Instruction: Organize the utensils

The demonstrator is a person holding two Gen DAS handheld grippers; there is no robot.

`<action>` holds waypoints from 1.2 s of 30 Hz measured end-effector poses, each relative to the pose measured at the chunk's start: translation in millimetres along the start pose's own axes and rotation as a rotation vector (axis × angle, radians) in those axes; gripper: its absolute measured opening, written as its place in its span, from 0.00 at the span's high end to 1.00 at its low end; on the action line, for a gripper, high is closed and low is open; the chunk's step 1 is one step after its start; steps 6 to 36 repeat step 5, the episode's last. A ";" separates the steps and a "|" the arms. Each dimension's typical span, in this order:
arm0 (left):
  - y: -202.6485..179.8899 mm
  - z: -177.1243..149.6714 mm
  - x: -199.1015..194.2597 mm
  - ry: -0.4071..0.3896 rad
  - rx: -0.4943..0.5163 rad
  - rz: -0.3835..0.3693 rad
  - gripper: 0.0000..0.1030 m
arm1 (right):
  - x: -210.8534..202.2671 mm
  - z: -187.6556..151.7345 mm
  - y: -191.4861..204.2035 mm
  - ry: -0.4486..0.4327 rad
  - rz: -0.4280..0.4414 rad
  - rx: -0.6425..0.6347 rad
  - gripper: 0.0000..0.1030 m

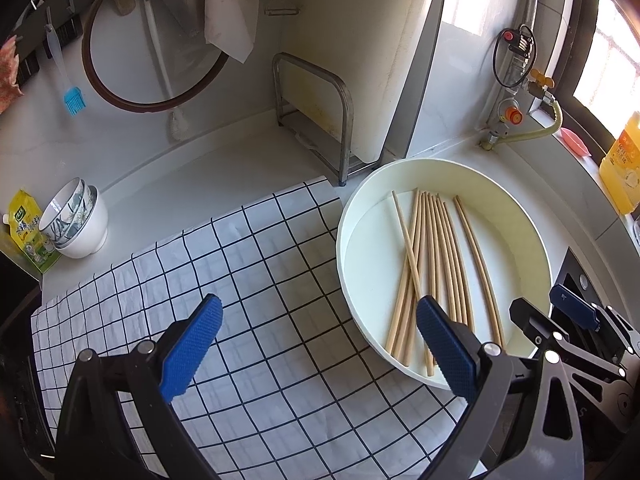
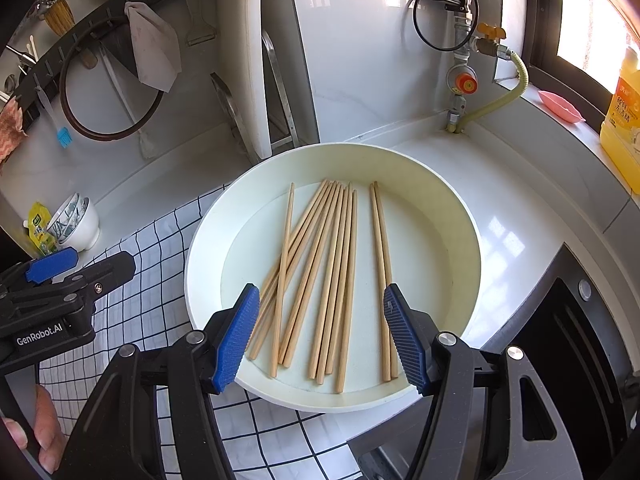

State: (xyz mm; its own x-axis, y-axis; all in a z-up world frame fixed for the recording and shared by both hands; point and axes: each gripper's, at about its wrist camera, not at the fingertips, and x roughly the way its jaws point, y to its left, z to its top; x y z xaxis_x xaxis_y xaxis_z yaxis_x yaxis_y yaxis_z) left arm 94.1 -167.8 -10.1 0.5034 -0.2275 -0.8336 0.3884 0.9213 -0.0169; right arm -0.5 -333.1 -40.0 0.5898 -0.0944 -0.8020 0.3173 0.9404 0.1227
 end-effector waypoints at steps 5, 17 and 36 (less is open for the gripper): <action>0.7 -0.7 0.4 0.002 -0.001 0.001 0.07 | 1.1 -1.0 0.6 0.001 0.000 -0.002 0.40; 0.7 -0.7 0.4 0.002 -0.001 0.001 0.07 | 1.1 -1.0 0.6 0.001 0.000 -0.002 0.40; 0.7 -0.7 0.4 0.002 -0.001 0.001 0.07 | 1.1 -1.0 0.6 0.001 0.000 -0.002 0.40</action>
